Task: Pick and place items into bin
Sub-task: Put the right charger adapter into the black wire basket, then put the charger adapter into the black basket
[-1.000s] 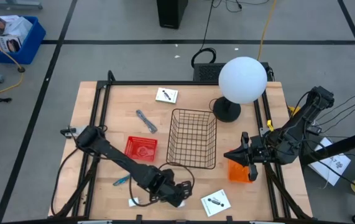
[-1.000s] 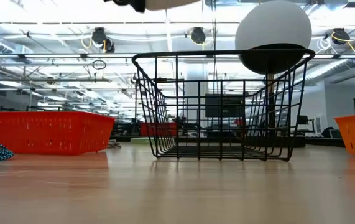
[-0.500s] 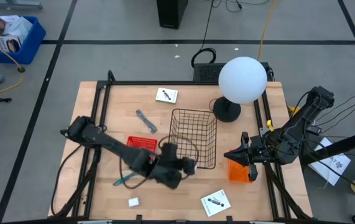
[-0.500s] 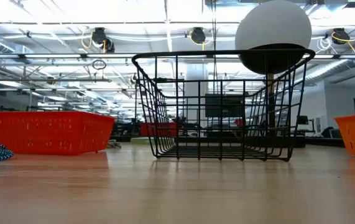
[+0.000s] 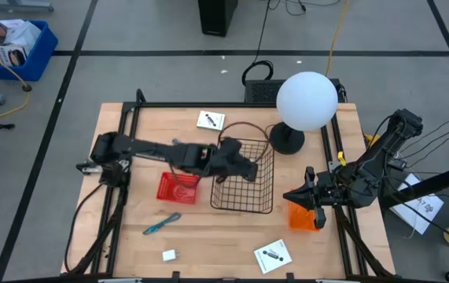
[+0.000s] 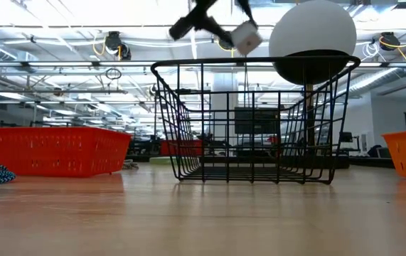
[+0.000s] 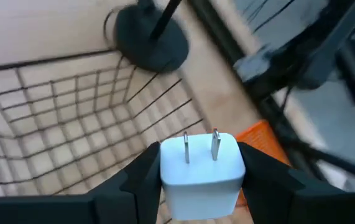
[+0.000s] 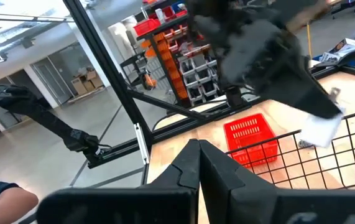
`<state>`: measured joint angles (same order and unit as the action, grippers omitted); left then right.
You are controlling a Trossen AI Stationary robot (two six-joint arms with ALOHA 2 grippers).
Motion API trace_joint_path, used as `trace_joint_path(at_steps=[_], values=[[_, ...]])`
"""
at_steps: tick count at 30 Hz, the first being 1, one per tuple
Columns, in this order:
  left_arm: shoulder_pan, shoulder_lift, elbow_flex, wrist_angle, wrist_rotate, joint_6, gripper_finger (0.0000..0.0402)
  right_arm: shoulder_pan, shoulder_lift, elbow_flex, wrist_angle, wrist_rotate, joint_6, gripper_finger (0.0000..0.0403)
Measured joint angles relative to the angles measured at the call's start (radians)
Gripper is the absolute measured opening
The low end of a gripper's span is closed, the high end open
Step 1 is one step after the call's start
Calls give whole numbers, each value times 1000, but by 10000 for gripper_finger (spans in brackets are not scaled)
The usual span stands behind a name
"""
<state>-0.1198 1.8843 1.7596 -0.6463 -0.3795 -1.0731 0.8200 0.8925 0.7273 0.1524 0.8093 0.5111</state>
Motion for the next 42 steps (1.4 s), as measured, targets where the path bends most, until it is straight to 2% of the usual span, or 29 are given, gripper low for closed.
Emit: trace_joint_path(at_steps=[6,12,16,22,25,28,35,42], values=[[64,15,-47,-70,172,-5,210,0,0,0,0,0,0,0],[100,14,-150,29,293,62,187,0,0,0,0,0,0,0],[126,13,-223,83,342,48,185,0,0,0,0,0,0,0],[161,14,-343,218,451,-2,215,0,0,0,0,0,0,0],[167,7,-398,311,454,2,211,0,0,0,0,0,0,0],[168,5,-437,377,450,3,188,0,0,0,0,0,0,0],[158,18,-445,364,429,17,130,0,0,0,0,0,0,0],[130,13,-442,419,374,26,107,0,0,0,0,0,0,0]])
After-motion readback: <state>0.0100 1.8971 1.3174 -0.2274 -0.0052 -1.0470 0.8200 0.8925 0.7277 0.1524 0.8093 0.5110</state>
